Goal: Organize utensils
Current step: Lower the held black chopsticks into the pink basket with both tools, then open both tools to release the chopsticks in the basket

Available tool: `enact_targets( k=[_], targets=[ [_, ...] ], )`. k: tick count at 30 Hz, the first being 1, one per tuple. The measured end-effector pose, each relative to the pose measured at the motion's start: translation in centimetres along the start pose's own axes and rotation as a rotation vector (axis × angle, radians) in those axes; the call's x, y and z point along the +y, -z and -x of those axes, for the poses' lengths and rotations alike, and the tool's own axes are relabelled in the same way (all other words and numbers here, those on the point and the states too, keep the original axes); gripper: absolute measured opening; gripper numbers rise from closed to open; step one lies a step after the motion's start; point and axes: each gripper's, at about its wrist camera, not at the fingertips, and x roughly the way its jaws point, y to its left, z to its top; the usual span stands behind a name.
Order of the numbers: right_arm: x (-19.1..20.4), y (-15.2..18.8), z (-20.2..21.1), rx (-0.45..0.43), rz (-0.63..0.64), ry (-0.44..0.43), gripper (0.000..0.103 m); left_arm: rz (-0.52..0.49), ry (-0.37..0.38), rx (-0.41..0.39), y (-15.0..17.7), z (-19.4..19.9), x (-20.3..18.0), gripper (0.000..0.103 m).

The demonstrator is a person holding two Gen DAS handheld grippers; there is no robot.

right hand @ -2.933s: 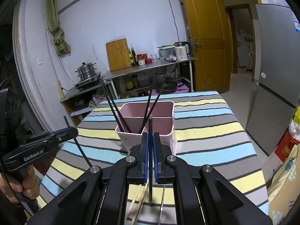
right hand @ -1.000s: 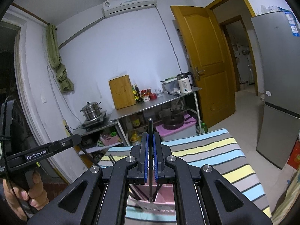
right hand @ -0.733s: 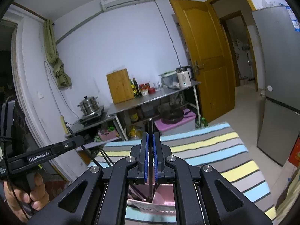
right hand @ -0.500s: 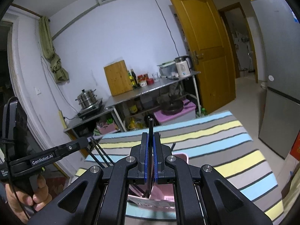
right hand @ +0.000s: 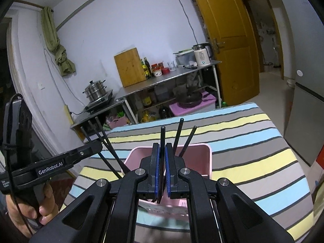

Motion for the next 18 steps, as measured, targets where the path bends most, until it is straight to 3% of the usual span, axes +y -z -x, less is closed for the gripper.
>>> enact_targets(
  k=[6, 18],
  targets=[
    [-0.3, 0.1, 1.8, -0.018, -0.003, 0.009, 0.015, -0.005, -0.005, -0.027, 0.2, 1.3, 0.0, 0.027],
    [-0.3, 3.0, 6.8, -0.039, 0.013, 0.004, 0.015, -0.006, 0.008, -0.070, 4.2, 5.7, -0.1, 0.029]
  ],
)
